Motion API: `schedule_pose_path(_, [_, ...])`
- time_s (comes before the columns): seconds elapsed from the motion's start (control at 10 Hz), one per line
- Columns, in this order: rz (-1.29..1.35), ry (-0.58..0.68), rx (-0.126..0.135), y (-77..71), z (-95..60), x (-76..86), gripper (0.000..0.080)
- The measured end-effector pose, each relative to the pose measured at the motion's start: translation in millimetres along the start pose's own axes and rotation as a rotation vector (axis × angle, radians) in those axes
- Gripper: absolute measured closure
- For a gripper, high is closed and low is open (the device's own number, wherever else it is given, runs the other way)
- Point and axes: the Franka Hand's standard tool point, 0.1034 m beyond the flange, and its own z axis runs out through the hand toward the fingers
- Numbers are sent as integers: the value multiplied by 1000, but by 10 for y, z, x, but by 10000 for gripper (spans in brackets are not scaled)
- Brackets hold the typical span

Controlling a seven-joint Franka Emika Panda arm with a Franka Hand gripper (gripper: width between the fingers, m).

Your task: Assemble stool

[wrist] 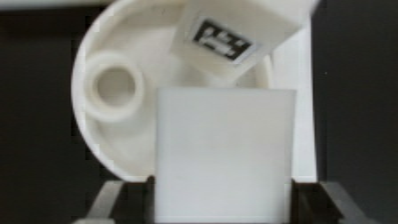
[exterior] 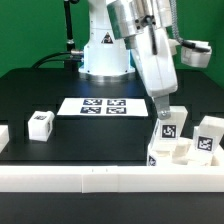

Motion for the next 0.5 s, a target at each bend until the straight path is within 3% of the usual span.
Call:
schedule_pose_path(0.2, [34, -11, 1, 6, 5, -19, 462])
schedule_pose_path(0.3, [5, -11, 1, 7, 6, -21, 383])
schedule_pose_path(0.4, [-46, -12, 3, 4, -3, -37, 209])
schedule_pose_path(0.5, [-112, -12, 5, -2, -24, -72, 209])
